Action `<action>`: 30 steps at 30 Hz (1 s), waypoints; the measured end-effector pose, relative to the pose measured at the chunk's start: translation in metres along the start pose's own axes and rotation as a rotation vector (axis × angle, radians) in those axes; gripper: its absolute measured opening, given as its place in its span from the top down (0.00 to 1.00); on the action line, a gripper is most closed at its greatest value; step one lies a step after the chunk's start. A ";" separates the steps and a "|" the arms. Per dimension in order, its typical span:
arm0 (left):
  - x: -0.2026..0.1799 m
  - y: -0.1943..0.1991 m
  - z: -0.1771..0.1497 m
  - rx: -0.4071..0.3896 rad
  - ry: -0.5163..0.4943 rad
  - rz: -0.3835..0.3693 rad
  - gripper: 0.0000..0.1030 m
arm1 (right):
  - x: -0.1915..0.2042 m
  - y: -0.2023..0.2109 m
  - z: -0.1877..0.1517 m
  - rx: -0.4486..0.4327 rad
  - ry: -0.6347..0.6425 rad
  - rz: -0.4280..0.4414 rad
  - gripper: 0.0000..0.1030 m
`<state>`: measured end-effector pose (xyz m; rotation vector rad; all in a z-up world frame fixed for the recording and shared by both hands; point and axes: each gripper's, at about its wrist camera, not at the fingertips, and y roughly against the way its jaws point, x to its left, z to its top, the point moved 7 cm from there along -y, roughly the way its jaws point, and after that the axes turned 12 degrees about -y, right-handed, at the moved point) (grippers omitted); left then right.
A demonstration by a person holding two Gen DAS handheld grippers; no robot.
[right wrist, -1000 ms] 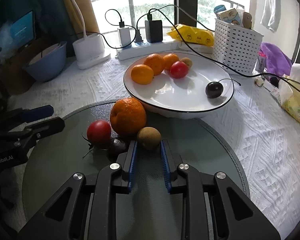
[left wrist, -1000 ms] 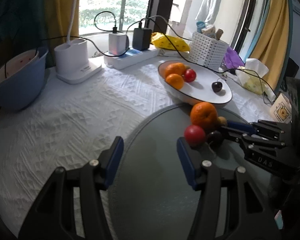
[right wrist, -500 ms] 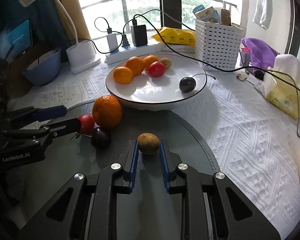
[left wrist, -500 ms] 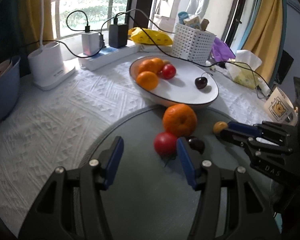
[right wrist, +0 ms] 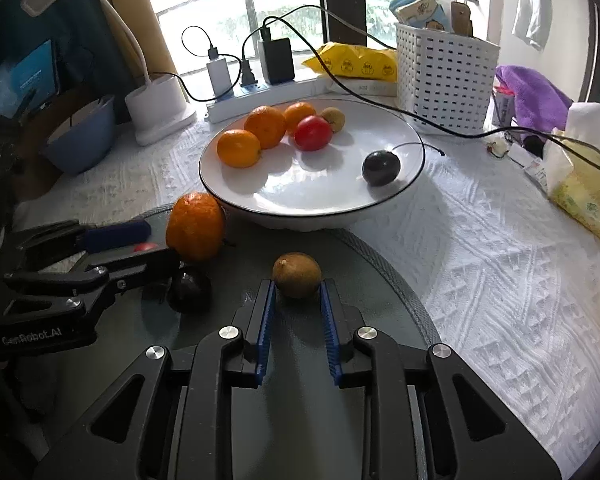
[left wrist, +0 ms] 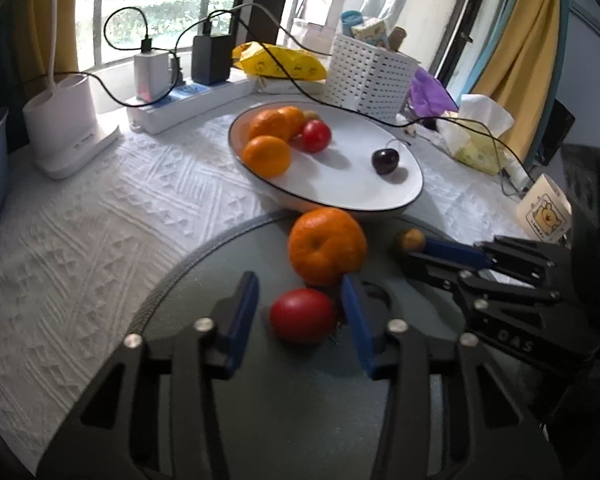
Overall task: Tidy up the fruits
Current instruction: 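Grasp the brown kiwi with the right gripper while the left gripper grasps a red tomato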
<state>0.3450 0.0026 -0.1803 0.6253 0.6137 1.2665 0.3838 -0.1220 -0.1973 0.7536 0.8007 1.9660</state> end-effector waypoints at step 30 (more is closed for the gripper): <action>-0.002 0.055 -0.011 -0.087 -0.024 0.004 0.69 | 0.021 0.038 -0.015 -0.066 0.064 -0.052 0.90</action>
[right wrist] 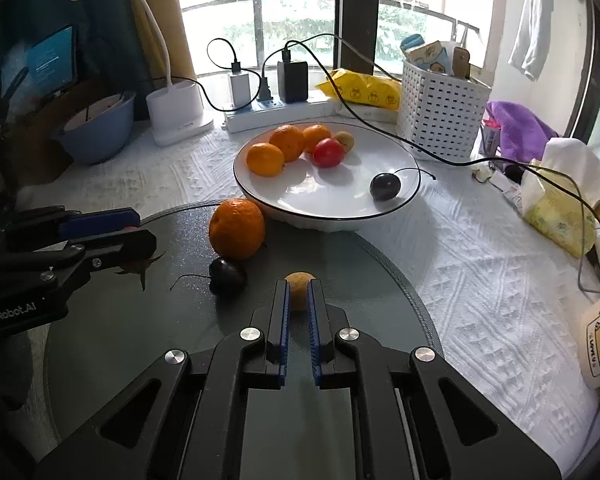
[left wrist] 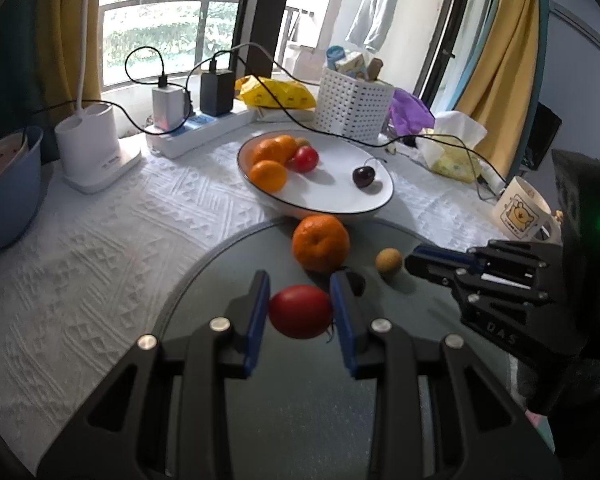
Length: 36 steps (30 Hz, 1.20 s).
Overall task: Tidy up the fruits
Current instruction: 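Grasp the brown kiwi with the right gripper while the left gripper grasps a red tomato, then carry the kiwi and tomato onto the white plate with both grippers, release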
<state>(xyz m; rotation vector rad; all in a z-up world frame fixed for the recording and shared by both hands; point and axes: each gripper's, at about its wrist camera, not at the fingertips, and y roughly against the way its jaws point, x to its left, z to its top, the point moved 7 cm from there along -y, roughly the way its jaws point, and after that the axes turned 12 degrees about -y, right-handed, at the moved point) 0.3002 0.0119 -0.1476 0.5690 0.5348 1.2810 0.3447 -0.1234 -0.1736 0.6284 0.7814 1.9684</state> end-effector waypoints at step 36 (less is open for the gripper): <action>0.009 -0.006 0.001 0.023 -0.028 0.038 0.68 | -0.002 -0.022 0.008 0.022 -0.010 -0.009 0.73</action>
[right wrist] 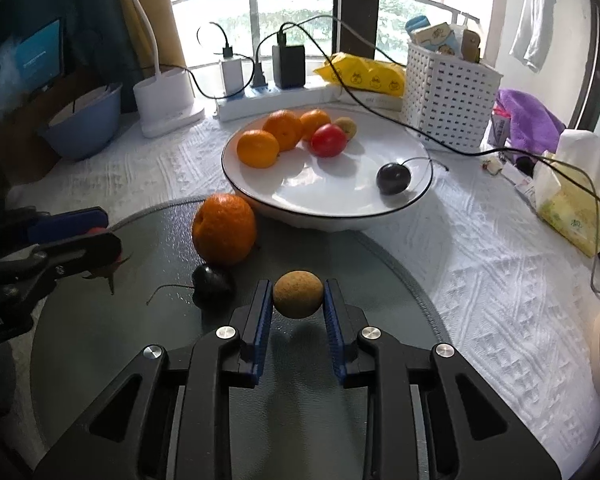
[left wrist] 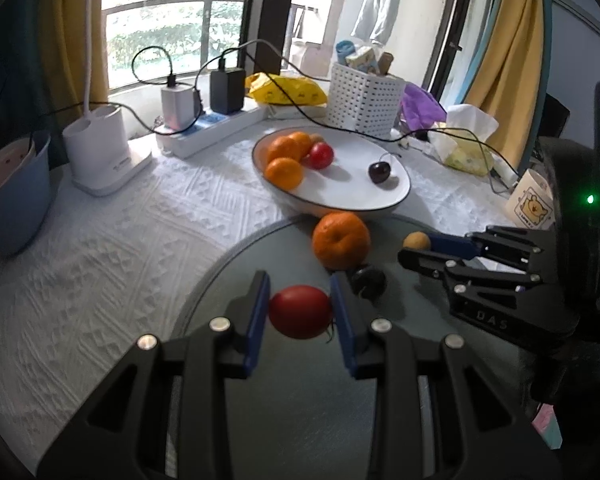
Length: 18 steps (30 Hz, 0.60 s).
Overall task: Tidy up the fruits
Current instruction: 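Carry the kiwi and tomato onto the white plate with both grippers, release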
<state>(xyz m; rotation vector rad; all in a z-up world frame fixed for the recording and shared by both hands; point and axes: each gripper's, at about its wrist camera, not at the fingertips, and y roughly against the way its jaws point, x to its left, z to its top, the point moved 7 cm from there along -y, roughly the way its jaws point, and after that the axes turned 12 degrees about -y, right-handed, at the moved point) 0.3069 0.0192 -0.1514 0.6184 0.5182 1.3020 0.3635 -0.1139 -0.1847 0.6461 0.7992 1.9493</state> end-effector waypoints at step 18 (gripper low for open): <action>-0.011 -0.020 0.063 -0.057 -0.073 -0.001 0.68 | -0.020 0.018 0.050 -0.101 -0.020 0.024 0.73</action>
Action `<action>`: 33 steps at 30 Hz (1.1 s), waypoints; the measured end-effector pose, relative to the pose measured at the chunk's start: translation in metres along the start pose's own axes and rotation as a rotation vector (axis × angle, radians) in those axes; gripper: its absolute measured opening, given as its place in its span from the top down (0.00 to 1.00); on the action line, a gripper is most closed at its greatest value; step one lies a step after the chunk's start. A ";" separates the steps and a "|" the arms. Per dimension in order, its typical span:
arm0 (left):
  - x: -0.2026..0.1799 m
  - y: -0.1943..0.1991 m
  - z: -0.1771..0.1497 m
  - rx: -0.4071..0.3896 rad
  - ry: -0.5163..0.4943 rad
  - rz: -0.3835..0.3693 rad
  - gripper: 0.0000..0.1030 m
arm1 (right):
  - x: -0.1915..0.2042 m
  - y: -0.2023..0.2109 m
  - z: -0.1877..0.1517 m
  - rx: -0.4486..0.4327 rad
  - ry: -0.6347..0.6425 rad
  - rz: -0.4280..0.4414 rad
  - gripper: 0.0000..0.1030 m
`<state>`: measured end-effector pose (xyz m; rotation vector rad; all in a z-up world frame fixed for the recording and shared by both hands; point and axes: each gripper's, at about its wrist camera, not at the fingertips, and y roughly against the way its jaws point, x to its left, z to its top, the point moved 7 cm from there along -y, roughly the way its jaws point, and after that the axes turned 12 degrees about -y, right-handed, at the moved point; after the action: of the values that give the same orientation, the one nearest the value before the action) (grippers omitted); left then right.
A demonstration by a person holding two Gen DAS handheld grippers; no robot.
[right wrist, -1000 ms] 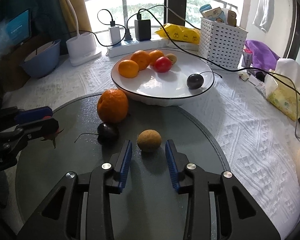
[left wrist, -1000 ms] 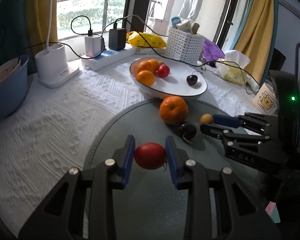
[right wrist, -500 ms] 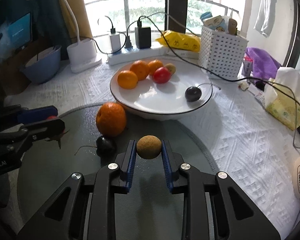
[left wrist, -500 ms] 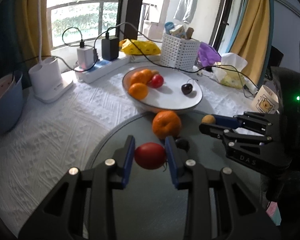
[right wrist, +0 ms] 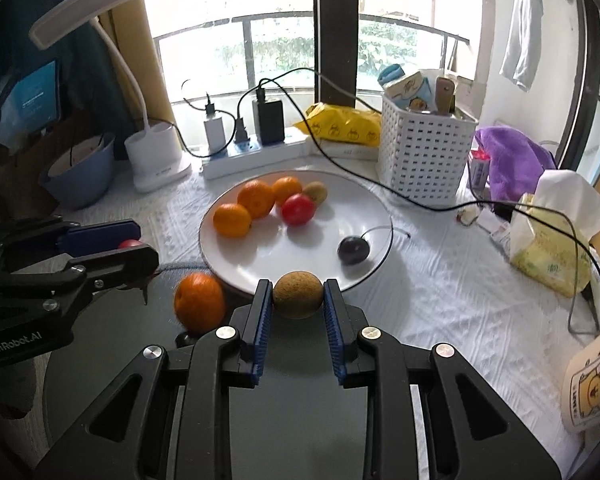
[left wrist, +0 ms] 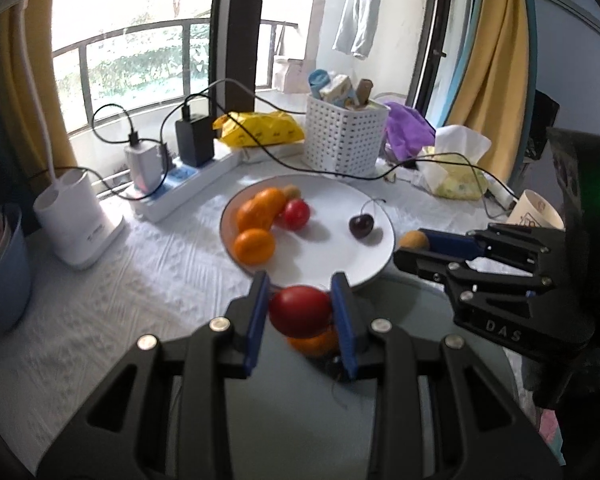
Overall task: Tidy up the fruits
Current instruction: 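Carry the kiwi and tomato onto the white plate with both grippers, release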
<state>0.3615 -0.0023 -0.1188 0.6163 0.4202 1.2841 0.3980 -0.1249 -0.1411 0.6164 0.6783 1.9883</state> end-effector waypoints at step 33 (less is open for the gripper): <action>0.020 -0.037 0.029 0.001 0.045 0.048 0.55 | -0.027 -0.022 0.038 -0.075 -0.028 -0.061 0.31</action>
<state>0.4118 0.0056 -0.1191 0.6022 0.4455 1.3460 0.4487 -0.1309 -0.1330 0.5714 0.5959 1.9362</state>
